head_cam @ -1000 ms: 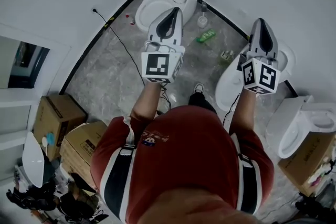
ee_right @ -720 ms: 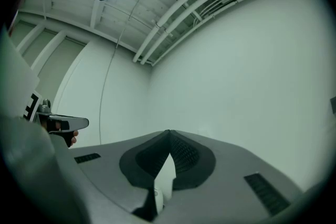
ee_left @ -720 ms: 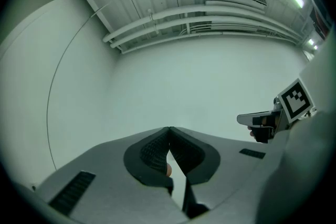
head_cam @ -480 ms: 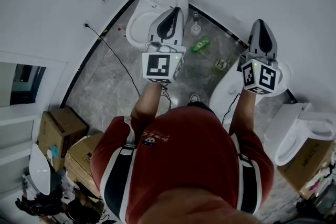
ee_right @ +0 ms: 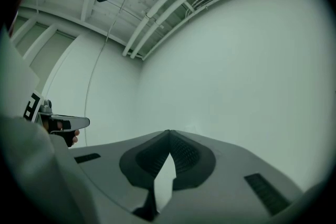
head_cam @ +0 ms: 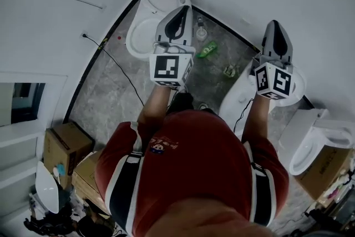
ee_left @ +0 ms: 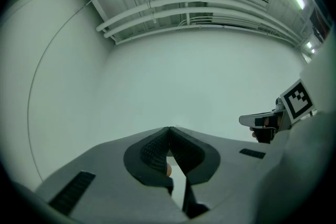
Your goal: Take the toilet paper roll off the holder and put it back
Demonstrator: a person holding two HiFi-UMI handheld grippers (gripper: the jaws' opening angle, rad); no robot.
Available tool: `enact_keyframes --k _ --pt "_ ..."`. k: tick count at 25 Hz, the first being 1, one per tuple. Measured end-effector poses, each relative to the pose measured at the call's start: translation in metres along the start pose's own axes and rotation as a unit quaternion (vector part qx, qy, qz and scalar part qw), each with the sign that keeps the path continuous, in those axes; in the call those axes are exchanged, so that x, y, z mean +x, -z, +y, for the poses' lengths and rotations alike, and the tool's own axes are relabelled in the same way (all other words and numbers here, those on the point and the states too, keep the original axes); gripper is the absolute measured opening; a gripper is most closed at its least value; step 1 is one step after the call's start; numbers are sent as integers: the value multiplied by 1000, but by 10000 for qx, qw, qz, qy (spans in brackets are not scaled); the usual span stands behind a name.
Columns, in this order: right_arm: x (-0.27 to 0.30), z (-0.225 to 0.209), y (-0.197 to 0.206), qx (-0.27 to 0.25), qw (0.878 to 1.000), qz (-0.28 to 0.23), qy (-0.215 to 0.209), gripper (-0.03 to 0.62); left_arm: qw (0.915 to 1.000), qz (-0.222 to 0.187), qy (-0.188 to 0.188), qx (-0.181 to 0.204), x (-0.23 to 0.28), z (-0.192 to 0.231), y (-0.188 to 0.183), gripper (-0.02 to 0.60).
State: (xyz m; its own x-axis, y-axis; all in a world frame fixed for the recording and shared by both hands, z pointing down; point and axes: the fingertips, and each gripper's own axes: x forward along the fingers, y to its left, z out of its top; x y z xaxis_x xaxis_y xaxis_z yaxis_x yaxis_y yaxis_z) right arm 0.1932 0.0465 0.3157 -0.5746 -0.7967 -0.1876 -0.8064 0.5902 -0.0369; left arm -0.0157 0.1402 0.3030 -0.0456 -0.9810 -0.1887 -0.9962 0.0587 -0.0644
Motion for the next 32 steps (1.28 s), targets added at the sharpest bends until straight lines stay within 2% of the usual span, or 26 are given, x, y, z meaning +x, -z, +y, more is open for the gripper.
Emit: enact_keyframes --k 19,27,32 --pt "171 30 18 -271 9952 -49 940 8 9928 -122 1116 -428 178 121 43 18" --pt "205 19 37 -385 9907 66 1301 8 9859 -96 1562 -600 230 123 65 18" --pt "224 -12 48 -406 9885 132 1452 8 9836 -48 1694 -614 265 110 75 18"
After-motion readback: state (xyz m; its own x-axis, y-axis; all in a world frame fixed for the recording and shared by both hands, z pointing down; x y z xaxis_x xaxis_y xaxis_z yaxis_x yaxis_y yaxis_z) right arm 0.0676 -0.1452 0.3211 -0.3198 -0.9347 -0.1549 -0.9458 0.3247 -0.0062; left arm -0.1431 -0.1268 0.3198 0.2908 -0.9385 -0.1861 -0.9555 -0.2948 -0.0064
